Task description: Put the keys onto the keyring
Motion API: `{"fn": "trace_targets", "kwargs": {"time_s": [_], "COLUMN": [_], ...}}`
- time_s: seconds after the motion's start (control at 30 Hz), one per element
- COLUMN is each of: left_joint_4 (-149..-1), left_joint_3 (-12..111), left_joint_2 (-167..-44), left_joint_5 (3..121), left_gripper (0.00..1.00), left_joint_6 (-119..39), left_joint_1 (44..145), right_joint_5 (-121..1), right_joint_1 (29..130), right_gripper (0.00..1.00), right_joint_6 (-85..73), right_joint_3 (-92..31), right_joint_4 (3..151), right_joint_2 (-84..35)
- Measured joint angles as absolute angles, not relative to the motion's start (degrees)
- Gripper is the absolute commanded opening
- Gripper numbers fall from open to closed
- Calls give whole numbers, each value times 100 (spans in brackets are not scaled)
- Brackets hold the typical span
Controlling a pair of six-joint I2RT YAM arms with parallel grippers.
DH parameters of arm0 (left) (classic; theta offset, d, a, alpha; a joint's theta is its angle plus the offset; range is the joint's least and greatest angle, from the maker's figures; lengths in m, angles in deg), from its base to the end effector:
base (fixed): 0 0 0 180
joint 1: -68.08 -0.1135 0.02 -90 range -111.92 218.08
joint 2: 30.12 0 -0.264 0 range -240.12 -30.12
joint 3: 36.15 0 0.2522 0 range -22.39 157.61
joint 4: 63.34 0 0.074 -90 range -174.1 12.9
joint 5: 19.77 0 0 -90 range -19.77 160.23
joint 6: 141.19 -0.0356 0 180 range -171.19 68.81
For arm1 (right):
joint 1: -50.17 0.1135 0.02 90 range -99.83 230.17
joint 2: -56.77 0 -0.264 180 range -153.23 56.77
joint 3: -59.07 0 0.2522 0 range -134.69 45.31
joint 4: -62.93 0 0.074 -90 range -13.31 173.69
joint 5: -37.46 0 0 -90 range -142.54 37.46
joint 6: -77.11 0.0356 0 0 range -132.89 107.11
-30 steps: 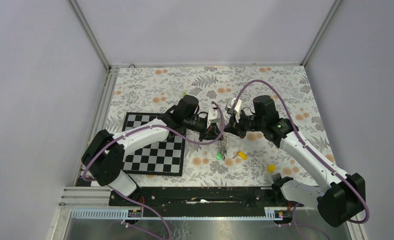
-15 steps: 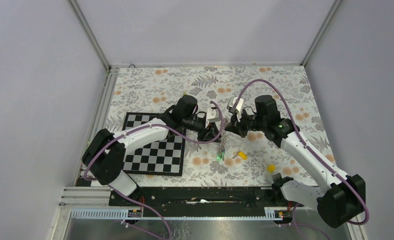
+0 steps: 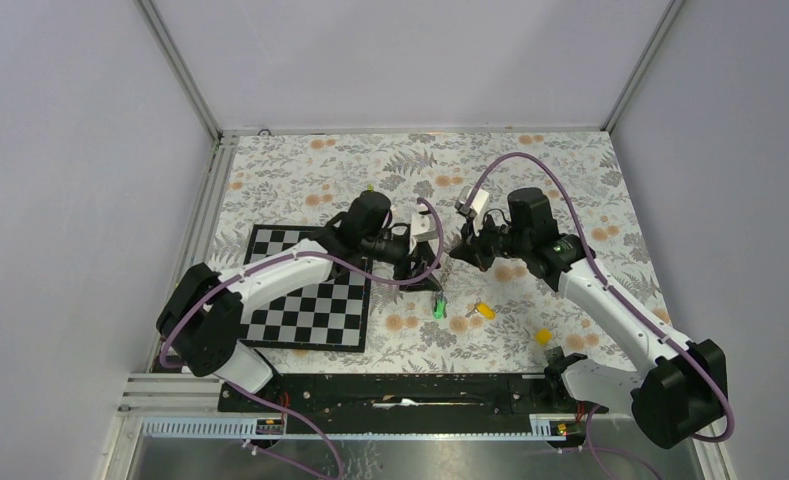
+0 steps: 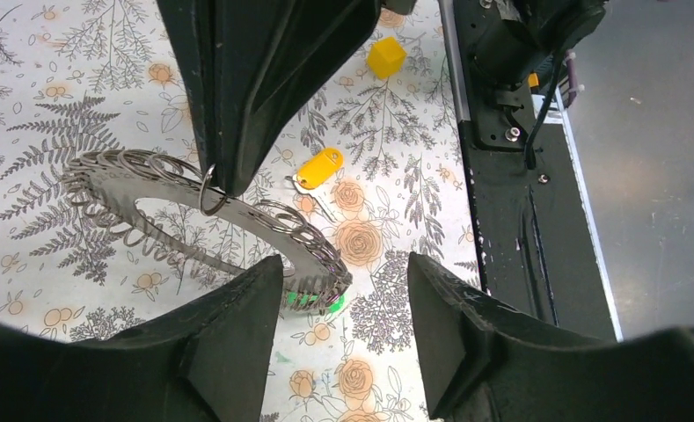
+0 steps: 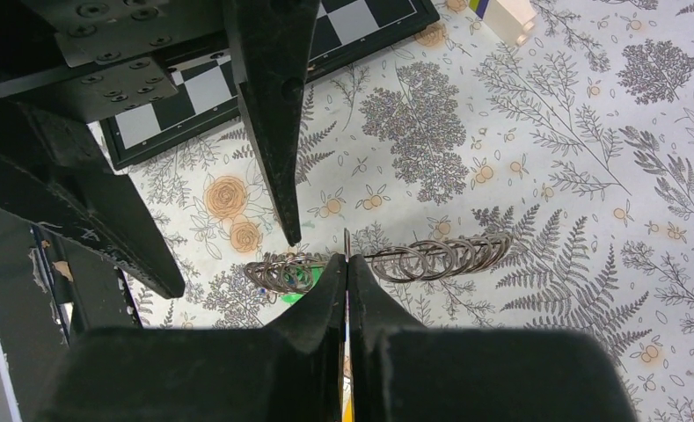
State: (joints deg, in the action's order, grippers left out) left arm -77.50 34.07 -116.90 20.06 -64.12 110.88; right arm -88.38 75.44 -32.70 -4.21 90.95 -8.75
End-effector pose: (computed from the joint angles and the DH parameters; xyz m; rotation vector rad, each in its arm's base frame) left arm 0.2237 -0.2444 0.2558 1.4416 1.5579 -1.2285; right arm 0.2185 0.1262 0.2921 -1.1266 1.7307 0.7114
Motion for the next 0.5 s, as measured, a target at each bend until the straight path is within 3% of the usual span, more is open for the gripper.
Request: {"fn": "trace_targets", "kwargs": {"time_s": [0.23, 0.5], "left_joint_4": [-7608, -7602], "left_joint_3": [3464, 3595], "left_joint_2": [-11985, -12221], "left_joint_5": [2227, 2288], "left_gripper": [49, 49], "left_joint_6": [-6010, -5743], "left_joint_1": [11104, 11104], "right_joint_5": [-8755, -8755], "right_joint_1": [7531, 7527], "right_gripper": [0, 0], "right_joint_6": [-3191, -3174], "right_joint_3": [-421, -417], "right_joint_4": [9007, 8983], "right_joint_2": [-879, -882]}}
